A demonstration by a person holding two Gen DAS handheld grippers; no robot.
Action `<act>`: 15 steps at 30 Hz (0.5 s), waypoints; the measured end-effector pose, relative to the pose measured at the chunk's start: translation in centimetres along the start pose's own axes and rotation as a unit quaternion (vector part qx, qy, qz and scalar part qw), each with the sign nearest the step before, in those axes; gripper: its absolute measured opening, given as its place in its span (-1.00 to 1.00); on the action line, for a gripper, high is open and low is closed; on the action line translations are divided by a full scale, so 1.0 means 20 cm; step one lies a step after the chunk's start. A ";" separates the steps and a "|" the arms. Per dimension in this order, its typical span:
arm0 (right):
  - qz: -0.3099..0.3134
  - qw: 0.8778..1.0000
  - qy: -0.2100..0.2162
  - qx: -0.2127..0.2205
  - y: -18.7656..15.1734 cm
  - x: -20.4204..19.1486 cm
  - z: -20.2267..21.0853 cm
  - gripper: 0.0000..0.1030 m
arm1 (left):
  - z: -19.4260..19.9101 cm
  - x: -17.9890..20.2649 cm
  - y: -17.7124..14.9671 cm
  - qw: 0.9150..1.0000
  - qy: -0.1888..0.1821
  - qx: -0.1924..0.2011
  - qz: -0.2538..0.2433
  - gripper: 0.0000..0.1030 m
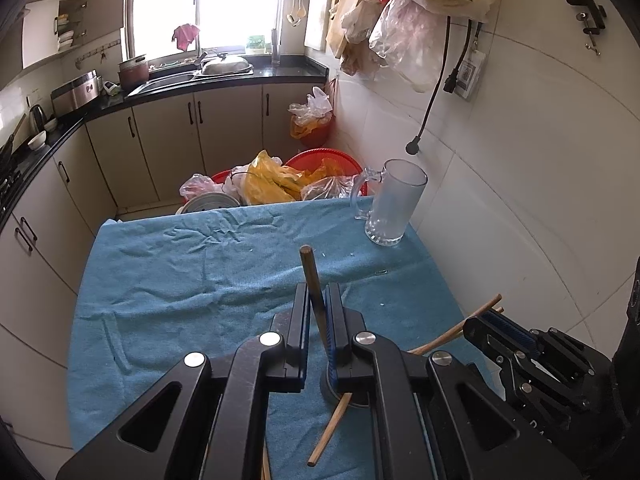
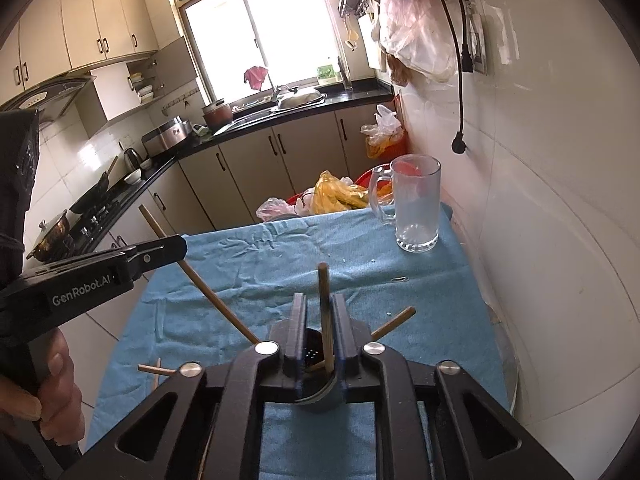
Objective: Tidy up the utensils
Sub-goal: 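Open both grippers to release the chopsticks into the cup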
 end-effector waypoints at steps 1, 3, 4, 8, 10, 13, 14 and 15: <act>-0.001 1.000 0.000 0.001 0.00 0.00 0.01 -0.67 | 0.00 0.00 0.00 1.000 0.000 0.001 0.000 -0.87; -0.002 1.000 0.000 0.003 0.01 0.01 0.02 -0.67 | 0.01 0.00 0.01 1.000 0.001 0.004 0.002 -0.83; -0.003 1.000 -0.002 0.005 0.01 0.01 0.03 -0.67 | 0.01 -0.01 0.02 1.000 0.001 0.006 0.004 -0.79; -0.001 1.000 -0.007 0.011 0.04 0.02 0.06 -0.59 | 0.05 -0.01 0.05 1.000 0.006 0.020 0.007 -0.59; -0.001 1.000 -0.008 0.016 0.05 0.02 0.08 -0.51 | 0.08 -0.01 0.08 1.000 0.006 0.027 0.008 -0.59; 0.000 1.000 -0.013 0.026 0.08 0.02 0.13 -0.45 | 0.13 -0.01 0.11 0.999 0.009 0.042 0.012 -0.54; 0.002 1.000 -0.014 0.028 0.08 0.02 0.14 -0.41 | 0.15 -0.02 0.12 0.999 0.009 0.046 0.013 -0.50; 0.005 0.999 -0.016 0.031 0.09 0.02 0.16 -0.35 | 0.17 -0.02 0.14 0.998 0.011 0.052 0.014 -0.45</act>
Point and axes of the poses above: each gripper's, at about its wrist camera, not at the fingertips, and z roughly against the way its jaws point, x to its right, y to its top, the point moved 8 cm from there along -z, roughly the way its jaws point, and after that the axes turned 14 degrees about x, right-handed, at the moved point
